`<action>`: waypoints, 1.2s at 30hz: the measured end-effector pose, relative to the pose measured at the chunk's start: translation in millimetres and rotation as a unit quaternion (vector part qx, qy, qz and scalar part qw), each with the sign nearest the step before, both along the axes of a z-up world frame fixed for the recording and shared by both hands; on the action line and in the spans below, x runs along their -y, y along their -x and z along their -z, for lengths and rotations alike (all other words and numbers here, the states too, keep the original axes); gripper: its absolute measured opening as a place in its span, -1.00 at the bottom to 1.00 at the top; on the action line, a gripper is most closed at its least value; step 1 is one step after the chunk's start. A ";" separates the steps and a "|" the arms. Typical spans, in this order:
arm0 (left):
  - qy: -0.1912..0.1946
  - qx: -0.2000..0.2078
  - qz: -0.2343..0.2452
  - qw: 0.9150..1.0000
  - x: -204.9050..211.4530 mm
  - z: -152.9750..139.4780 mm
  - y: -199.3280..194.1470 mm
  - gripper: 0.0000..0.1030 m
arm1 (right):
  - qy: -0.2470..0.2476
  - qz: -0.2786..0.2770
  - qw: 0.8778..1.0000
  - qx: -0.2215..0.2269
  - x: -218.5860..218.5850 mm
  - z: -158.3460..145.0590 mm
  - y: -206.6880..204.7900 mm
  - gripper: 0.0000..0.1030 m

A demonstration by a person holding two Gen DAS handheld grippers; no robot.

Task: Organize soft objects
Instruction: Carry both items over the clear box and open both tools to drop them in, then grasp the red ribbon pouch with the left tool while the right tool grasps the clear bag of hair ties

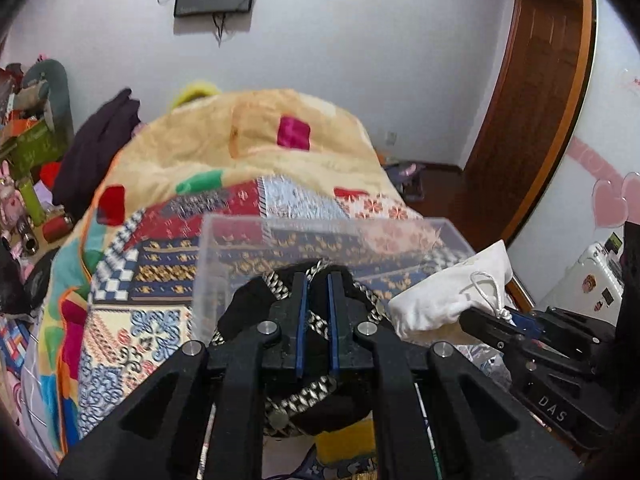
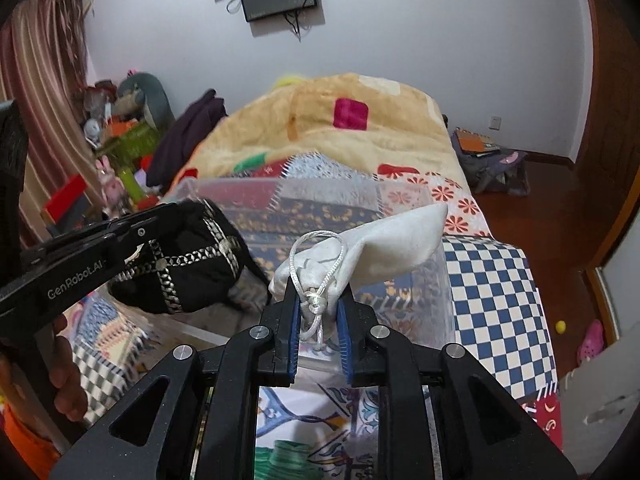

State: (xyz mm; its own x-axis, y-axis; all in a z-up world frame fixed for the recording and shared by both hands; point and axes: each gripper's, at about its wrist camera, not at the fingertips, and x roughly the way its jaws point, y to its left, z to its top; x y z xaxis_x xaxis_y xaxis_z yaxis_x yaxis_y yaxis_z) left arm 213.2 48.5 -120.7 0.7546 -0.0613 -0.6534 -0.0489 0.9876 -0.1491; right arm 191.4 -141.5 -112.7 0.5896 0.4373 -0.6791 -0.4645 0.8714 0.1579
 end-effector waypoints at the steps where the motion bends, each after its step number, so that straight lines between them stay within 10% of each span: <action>1: 0.003 -0.004 0.000 1.000 -0.1 1.7 -0.5 -0.86 | 0.004 0.001 1.000 -0.002 0.2 0.8 1.7 -0.68; 21: -0.021 0.080 -0.011 0.997 10.3 -60.1 93.9 0.86 | -0.018 0.022 0.994 0.109 47.0 -67.6 57.9 0.90; 36: -0.020 -0.003 0.012 1.000 41.8 -2.8 128.0 0.94 | 0.027 0.060 0.997 0.027 82.0 -11.7 68.2 1.00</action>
